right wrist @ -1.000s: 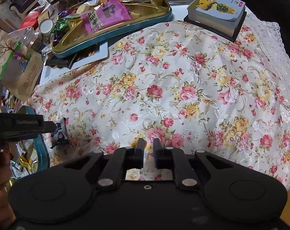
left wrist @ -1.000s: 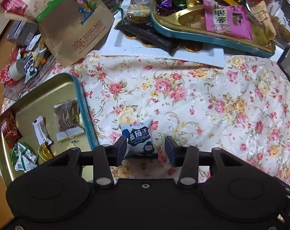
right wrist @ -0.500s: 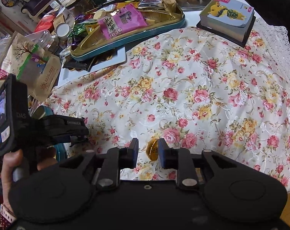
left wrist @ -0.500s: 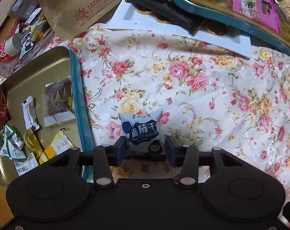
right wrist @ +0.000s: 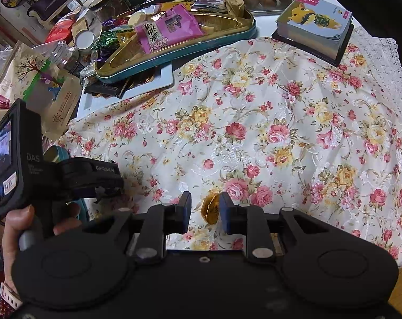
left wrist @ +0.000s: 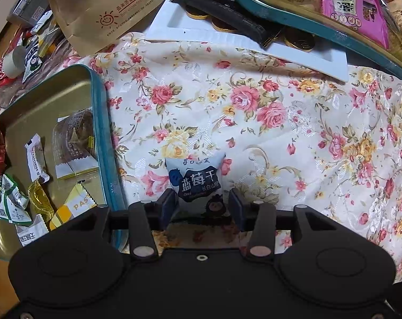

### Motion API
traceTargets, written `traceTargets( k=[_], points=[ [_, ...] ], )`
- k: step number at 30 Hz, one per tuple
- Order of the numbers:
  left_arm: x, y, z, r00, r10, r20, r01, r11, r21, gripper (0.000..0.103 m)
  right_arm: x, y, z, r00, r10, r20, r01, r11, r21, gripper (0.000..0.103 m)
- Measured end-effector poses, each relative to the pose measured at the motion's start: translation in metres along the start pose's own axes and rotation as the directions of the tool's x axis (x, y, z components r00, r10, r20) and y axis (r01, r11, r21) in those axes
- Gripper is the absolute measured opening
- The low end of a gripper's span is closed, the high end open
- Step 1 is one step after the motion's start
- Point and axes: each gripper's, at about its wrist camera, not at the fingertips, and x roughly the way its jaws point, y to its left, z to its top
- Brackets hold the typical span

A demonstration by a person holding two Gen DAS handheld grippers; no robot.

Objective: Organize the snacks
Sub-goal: 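Move the left gripper to the blue blueberry packet and grasp it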

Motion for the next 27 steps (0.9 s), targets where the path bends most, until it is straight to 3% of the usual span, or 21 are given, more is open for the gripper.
traceTargets(
  k=[3, 8, 15, 21, 27],
  points=[
    [0.003, -0.006, 0.000, 1.000, -0.006, -0.002, 0.006, 1.000, 0.009, 0.054, -0.002, -0.002, 0.000, 1.000, -0.007, 0.021, 0.007, 1.000, 0.006, 0.026],
    [0.004, -0.018, -0.008, 0.995, -0.094, -0.031, 0.095, 0.994, 0.058, 0.056, -0.006, -0.004, 0.002, 0.999, -0.003, 0.044, 0.003, 1.000, 0.013, 0.028],
    [-0.001, -0.040, -0.022, 0.986, -0.157, -0.052, 0.164, 0.975, 0.150, 0.057, -0.011, -0.011, 0.003, 0.999, -0.001, 0.045, -0.001, 0.999, 0.051, 0.028],
    [-0.009, -0.023, -0.010, 0.989, -0.147, -0.005, 0.147, 0.989, 0.025, 0.057, -0.016, -0.012, 0.003, 0.998, 0.012, 0.056, -0.016, 0.998, 0.059, 0.029],
    [-0.001, -0.003, 0.003, 0.980, -0.199, -0.020, 0.196, 0.975, -0.100, 0.058, -0.018, -0.013, 0.004, 0.998, 0.018, 0.057, -0.022, 0.997, 0.073, 0.029]
  ],
)
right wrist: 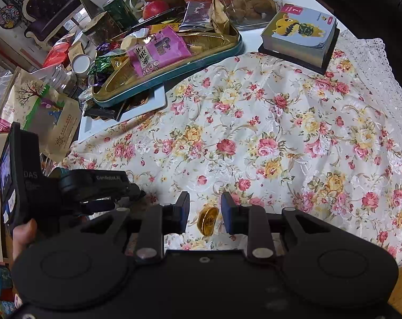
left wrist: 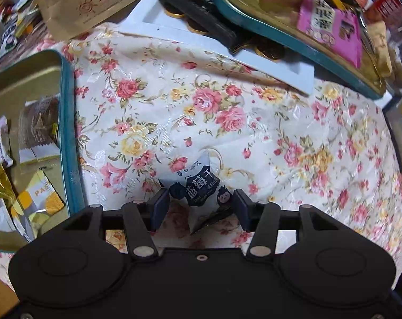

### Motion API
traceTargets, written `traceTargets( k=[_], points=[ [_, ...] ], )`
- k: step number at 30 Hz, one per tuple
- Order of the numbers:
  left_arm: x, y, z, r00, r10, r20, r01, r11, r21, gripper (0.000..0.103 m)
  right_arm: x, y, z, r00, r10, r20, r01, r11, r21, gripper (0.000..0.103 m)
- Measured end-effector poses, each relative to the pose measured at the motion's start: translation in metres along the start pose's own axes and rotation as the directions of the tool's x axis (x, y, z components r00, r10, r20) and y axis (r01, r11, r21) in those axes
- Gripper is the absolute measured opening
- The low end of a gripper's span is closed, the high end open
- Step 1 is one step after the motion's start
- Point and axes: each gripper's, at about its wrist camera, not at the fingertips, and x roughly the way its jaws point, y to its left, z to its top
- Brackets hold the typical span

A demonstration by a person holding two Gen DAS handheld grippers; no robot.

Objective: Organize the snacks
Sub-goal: 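Move the left gripper to the blue blueberry packet and grasp it, then grasp the gold ingot candy with the right gripper while the left gripper holds the blueberry packet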

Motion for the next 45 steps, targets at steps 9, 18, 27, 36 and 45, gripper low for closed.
traceTargets(
  k=[9, 18, 27, 36, 45],
  points=[
    [0.014, 0.006, 0.019, 0.999, -0.032, -0.020, 0.031, 0.998, -0.048, 0.061, -0.001, 0.003, 0.000, 1.000, 0.009, 0.001, -0.009, 1.000, 0.001, 0.029],
    [0.012, -0.017, 0.012, 0.999, 0.031, -0.029, -0.030, 0.999, 0.043, 0.048, -0.002, 0.008, 0.001, 1.000, 0.017, 0.000, -0.017, 1.000, -0.018, 0.030],
    [-0.015, -0.016, -0.034, 0.981, 0.046, -0.187, -0.030, 0.996, 0.087, 0.042, 0.002, 0.004, 0.000, 1.000, -0.003, -0.011, 0.002, 0.999, -0.048, 0.030],
    [-0.064, 0.007, -0.060, 0.991, 0.059, -0.120, -0.045, 0.992, 0.117, 0.042, 0.040, 0.012, -0.012, 0.998, -0.025, -0.051, 0.017, 0.990, -0.139, 0.030],
    [-0.082, 0.027, -0.053, 0.995, 0.095, -0.030, -0.091, 0.990, 0.104, 0.042, 0.075, 0.028, -0.018, 0.993, -0.068, -0.100, 0.054, 0.990, -0.131, 0.029]
  ],
)
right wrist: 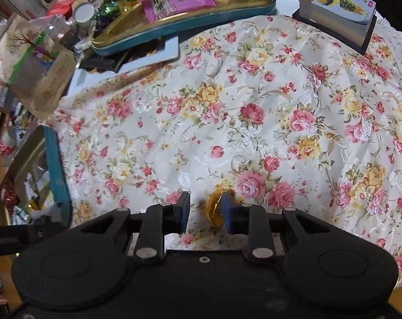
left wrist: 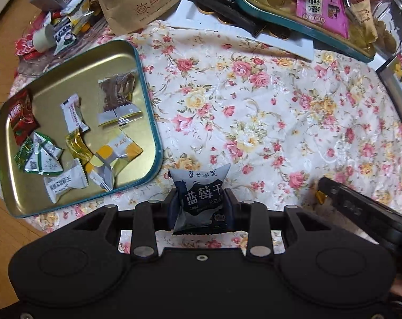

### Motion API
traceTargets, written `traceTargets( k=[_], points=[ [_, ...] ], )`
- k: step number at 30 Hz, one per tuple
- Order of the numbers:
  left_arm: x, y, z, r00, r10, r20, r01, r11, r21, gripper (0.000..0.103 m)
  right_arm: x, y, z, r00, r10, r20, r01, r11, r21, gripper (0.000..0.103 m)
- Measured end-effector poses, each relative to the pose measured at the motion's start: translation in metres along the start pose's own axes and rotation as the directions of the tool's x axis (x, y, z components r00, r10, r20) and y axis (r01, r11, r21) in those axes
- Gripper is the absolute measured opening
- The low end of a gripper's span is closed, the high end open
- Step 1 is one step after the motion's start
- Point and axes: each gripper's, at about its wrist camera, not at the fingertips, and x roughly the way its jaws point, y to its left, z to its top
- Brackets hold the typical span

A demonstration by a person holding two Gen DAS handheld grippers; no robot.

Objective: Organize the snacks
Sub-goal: 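Grasp the gold ingot candy with the right gripper while the left gripper holds the blueberry packet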

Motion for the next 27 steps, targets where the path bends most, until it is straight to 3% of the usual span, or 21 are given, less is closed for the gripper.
traceTargets(
  k=[2, 6, 14, 16, 20, 27],
  points=[
    [-0.003, 0.001, 0.002, 0.999, -0.039, -0.006, 0.039, 0.999, 0.003, 0.042, 0.007, 0.004, 0.001, 1.000, -0.026, -0.009, 0.026, 1.000, -0.008, 0.029],
    [-0.008, -0.003, 0.001, 1.000, -0.027, 0.015, 0.027, 1.000, 0.013, 0.042, 0.011, 0.010, 0.000, 0.999, -0.038, 0.004, 0.038, 0.999, -0.039, 0.026],
    [-0.012, -0.002, 0.001, 0.999, -0.049, 0.019, 0.049, 0.999, 0.012, 0.042, 0.001, 0.027, -0.005, 0.993, 0.120, -0.016, -0.121, 0.986, -0.114, 0.026],
    [-0.012, -0.001, 0.000, 0.999, -0.046, 0.018, 0.046, 0.999, 0.011, 0.042, -0.002, 0.030, -0.008, 0.996, 0.093, 0.013, -0.091, 0.988, -0.121, 0.026],
    [-0.012, 0.000, 0.000, 0.999, -0.049, 0.016, 0.049, 0.999, 0.009, 0.042, -0.004, 0.035, -0.010, 0.995, -0.033, 0.098, 0.052, 0.981, -0.189, 0.026],
    [-0.013, 0.000, 0.000, 0.998, -0.054, 0.013, 0.054, 0.998, 0.012, 0.042, 0.016, 0.030, -0.012, 0.998, -0.061, 0.029, 0.065, 0.981, -0.185, 0.028]
  ],
)
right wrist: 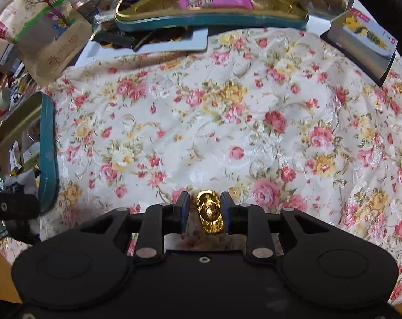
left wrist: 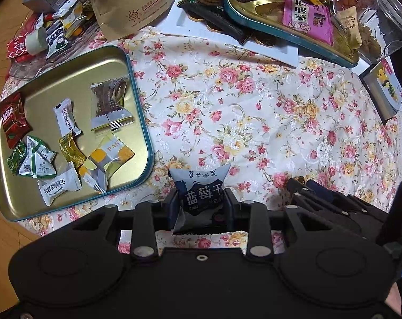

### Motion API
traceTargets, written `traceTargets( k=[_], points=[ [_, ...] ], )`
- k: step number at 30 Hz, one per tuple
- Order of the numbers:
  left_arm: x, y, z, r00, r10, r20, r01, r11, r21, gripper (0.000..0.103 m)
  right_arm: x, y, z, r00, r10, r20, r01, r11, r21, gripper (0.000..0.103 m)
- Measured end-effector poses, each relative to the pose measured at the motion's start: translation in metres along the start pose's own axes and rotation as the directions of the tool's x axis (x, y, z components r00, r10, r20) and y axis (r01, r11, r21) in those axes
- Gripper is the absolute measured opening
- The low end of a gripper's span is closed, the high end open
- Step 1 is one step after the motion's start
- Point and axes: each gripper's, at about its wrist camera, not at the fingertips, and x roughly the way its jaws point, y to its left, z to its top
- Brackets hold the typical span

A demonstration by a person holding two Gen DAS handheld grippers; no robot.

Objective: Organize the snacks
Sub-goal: 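Grasp the gold ingot candy with the right gripper while the left gripper holds the blueberry packet, then carry both snacks over the gold tray and open the left gripper to drop the blueberry packet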

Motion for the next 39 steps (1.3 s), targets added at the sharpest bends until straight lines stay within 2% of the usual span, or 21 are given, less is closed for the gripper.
traceTargets(
  k=[9, 12, 16, 26, 35, 37, 39],
  points=[
    [-0.009, 0.013, 0.003, 1.000, -0.009, 0.027, 0.010, 1.000, -0.029, 0.042, 0.011, -0.001, -0.001, 0.999, -0.040, -0.007, 0.040, 0.999, -0.010, 0.030],
    [-0.011, 0.017, 0.003, 1.000, -0.009, 0.028, 0.010, 0.999, -0.036, 0.042, 0.008, -0.002, -0.001, 1.000, -0.023, -0.011, 0.023, 1.000, 0.008, 0.030],
    [-0.012, 0.019, 0.003, 1.000, -0.003, 0.030, 0.004, 0.999, -0.039, 0.042, -0.006, 0.006, -0.002, 0.999, 0.035, 0.007, -0.035, 0.999, -0.022, 0.031],
    [-0.014, 0.021, 0.004, 0.999, -0.006, 0.035, 0.007, 0.999, -0.041, 0.042, 0.008, 0.008, 0.001, 0.999, -0.036, -0.012, 0.036, 0.999, -0.006, 0.031],
    [-0.020, 0.034, 0.006, 0.998, 0.017, 0.064, -0.012, 0.997, -0.070, 0.042, 0.016, 0.006, 0.003, 0.999, -0.032, -0.036, 0.033, 0.999, 0.026, 0.032],
    [-0.022, 0.041, 0.007, 0.996, 0.039, 0.080, -0.032, 0.996, -0.086, 0.042, 0.017, 0.011, 0.003, 0.998, -0.047, -0.038, 0.048, 0.999, 0.013, 0.024],
    [-0.025, 0.050, 0.009, 0.994, 0.056, 0.093, -0.046, 0.993, -0.108, 0.042, 0.017, 0.016, 0.003, 0.997, -0.058, -0.042, 0.059, 0.998, 0.000, 0.024]
  ],
)
